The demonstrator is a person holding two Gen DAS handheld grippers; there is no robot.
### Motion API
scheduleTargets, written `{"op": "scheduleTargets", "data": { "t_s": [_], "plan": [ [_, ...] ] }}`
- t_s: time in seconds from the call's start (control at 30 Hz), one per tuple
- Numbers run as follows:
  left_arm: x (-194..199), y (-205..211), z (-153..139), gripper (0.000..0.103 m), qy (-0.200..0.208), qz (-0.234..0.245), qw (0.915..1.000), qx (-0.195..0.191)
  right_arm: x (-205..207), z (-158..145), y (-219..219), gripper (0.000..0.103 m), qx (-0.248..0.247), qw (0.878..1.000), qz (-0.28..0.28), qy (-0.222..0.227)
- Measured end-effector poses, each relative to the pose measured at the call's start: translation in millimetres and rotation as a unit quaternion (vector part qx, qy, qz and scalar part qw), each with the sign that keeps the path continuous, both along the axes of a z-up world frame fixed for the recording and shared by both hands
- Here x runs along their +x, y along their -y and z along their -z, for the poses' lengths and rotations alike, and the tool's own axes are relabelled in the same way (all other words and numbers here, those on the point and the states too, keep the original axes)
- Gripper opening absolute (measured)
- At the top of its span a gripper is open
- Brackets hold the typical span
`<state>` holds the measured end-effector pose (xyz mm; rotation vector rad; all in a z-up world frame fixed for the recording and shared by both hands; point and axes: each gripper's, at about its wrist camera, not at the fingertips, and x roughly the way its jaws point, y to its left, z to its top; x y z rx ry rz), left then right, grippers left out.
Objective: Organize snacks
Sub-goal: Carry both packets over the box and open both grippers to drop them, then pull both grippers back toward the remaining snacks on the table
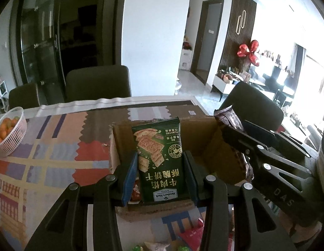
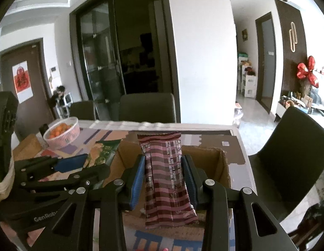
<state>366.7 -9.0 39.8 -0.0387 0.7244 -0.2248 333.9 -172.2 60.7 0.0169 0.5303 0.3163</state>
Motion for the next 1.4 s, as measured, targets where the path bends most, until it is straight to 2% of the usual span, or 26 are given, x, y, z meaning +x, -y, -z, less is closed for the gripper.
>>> {"op": "scheduleTargets", "data": {
  "t_s": [0.17,0.33,0.4,0.47,0.53,0.6,0.67,0.87,0.93,1.07,1.4],
  "plan": [
    [15,5,11,0.042,-0.014,0.001,0.9999,0.009,21,9,2,0.037,-0.012,1.0,-0.009,-0.026],
    [23,11,19,0.043,-0.028,0.011,0.9994,0.017,36,21,4,0.038,-0.002,0.998,-0.008,-0.055],
    [23,13,19,0.048,-0.028,0.009,0.9992,0.027,38,25,2,0.039,-0.002,0.998,-0.009,-0.06],
    [18,12,18,0.064,-0.022,-0.005,0.9988,0.043,37,27,3,0.054,0.001,0.998,0.001,-0.059],
    [11,10,15,0.065,-0.012,-0.004,0.9988,0.046,35,28,6,0.056,0.007,0.998,0.015,-0.059],
    [2,8,11,0.065,-0.004,-0.002,0.9987,0.051,28,26,9,0.057,0.011,0.998,0.022,-0.059],
    [-8,7,6,0.065,0.005,-0.001,0.9987,0.051,19,24,12,0.064,0.009,0.998,0.031,-0.059],
    [-45,7,-12,0.067,0.033,0.015,0.9981,0.049,-16,18,14,0.065,-0.006,0.998,0.044,-0.046],
    [-58,6,-17,0.068,0.039,0.022,0.998,0.045,-31,14,15,0.069,-0.002,0.998,0.045,-0.04],
    [-84,1,-24,0.068,0.05,0.022,0.9978,0.036,-53,8,14,0.07,0.004,0.999,0.037,-0.031],
    [-135,-15,-23,0.069,0.071,0.004,0.9963,0.049,-103,6,0,0.074,0.001,0.999,0.046,-0.021]
  ]
}}
